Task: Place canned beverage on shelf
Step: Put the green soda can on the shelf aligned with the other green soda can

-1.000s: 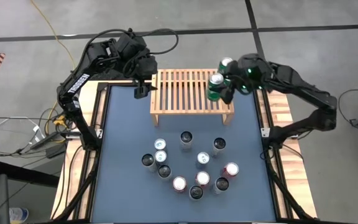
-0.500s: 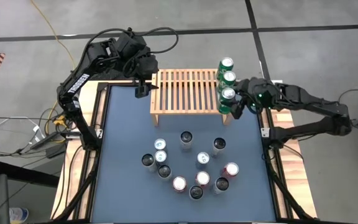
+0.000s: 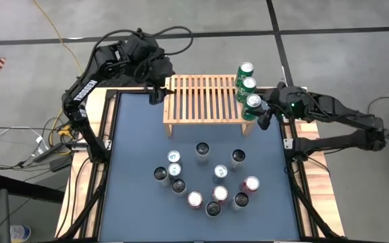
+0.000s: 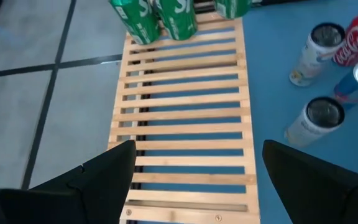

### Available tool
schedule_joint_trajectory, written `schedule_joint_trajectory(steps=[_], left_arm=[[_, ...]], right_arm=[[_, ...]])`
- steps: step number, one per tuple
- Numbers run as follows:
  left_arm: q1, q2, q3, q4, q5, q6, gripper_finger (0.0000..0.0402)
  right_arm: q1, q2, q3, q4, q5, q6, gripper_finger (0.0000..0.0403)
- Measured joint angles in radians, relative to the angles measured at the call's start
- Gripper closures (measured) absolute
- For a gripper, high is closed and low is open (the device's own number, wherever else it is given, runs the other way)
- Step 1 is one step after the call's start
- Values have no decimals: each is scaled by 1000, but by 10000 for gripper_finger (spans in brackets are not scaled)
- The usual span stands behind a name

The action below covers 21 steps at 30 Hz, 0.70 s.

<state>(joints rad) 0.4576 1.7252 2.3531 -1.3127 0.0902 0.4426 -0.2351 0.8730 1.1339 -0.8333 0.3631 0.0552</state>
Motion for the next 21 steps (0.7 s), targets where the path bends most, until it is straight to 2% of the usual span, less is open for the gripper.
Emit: schedule_joint_trajectory(steps=[9,12,21], left_arm=[[0,0,0,31,-1,-49,65],[0,0,0,38,-4,-51,65],[0,0,0,55,-33,-51,65]], right_arm=[[-118,0,-18,26,-143,-80,197],[-167,-14,-75,111,-214,-92,197],[-234,-53,-148,200,-296,-129,193]])
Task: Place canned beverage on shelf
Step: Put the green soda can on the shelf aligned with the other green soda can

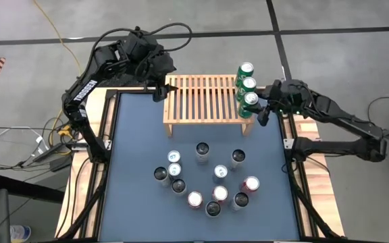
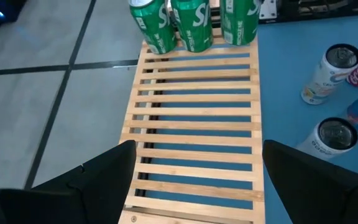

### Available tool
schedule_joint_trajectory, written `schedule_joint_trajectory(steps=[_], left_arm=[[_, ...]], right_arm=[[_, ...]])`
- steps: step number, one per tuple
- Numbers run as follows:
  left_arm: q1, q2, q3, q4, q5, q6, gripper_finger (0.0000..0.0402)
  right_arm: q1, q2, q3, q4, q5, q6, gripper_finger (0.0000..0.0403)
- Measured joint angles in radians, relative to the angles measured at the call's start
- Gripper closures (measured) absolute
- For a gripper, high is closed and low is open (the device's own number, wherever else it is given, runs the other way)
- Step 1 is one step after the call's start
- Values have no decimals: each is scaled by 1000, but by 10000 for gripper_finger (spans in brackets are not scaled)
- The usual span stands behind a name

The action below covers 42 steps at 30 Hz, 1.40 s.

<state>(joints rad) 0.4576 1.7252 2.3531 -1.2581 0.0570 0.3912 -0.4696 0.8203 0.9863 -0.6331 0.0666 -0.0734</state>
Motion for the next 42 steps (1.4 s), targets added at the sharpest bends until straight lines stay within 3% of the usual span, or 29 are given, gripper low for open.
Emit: schedule_joint_trajectory(steps=[26,42], left_arm=[[0,0,0,1,-19,-3,65],[0,0,0,1,-20,5,65]], right_arm=[[-99,23,-50,52,-122,-61,192],[-103,23,-28,12,-117,-59,183]])
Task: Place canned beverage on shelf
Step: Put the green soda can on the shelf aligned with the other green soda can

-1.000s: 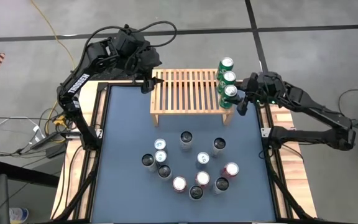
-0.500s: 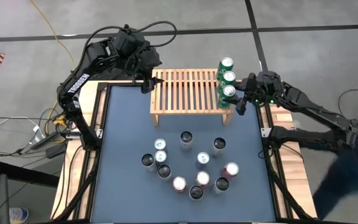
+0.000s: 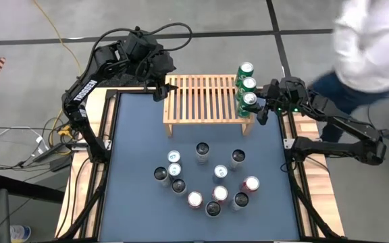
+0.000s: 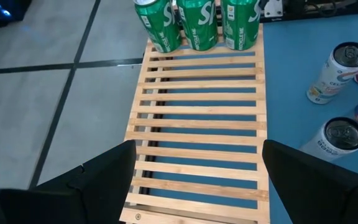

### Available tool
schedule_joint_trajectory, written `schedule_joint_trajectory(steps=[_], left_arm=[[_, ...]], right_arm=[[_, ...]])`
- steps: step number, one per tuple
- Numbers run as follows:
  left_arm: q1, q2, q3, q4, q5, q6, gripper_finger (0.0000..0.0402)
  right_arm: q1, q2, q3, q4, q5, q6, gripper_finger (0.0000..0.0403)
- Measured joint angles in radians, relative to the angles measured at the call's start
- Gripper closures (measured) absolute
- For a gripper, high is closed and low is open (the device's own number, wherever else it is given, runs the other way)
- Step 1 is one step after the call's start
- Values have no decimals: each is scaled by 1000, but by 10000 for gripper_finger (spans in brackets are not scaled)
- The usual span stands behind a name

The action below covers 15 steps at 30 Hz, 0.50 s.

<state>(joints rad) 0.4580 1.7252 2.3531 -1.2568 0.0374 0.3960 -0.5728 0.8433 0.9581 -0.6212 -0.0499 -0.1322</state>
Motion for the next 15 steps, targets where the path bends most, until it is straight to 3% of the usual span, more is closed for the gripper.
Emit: schedule_joint_trajectory(steps=[15], left_arm=[[0,0,0,0,0,3,65]], right_arm=[[-39,20,15,-20,-29,15,182]])
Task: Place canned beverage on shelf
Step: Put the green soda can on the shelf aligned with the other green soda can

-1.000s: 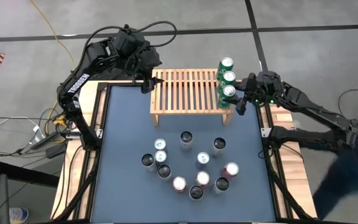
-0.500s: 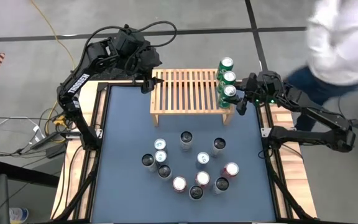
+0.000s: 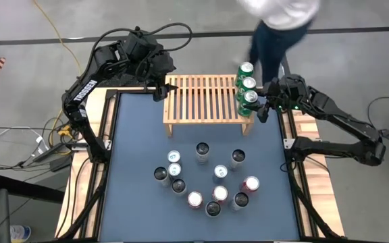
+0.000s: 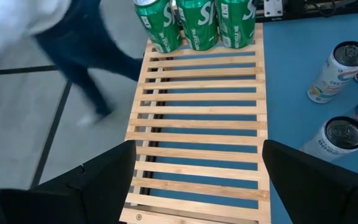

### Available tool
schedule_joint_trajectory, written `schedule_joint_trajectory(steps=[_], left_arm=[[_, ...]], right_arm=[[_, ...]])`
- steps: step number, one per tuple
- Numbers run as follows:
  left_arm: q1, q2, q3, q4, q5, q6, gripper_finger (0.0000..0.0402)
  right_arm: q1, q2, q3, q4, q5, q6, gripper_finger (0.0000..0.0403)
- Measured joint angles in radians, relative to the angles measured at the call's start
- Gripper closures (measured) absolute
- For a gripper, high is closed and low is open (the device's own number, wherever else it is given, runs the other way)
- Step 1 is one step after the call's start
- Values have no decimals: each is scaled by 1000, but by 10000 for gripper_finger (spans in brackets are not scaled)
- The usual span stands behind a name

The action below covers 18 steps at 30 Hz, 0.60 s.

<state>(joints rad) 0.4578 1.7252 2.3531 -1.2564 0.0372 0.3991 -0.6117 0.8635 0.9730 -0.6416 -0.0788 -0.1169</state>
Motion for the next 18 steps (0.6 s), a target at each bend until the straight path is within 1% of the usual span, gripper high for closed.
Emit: schedule_joint_trajectory(steps=[5,14,18], left_arm=[[0,0,0,0,0,-1,65],[0,0,0,0,0,-3,65],[0,0,0,0,0,-3,65]], right_arm=[[0,-2,0,-9,-1,4,175],[1,1,-3,-34,-9,38,114],[3,-1,-3,-38,-7,43,99]])
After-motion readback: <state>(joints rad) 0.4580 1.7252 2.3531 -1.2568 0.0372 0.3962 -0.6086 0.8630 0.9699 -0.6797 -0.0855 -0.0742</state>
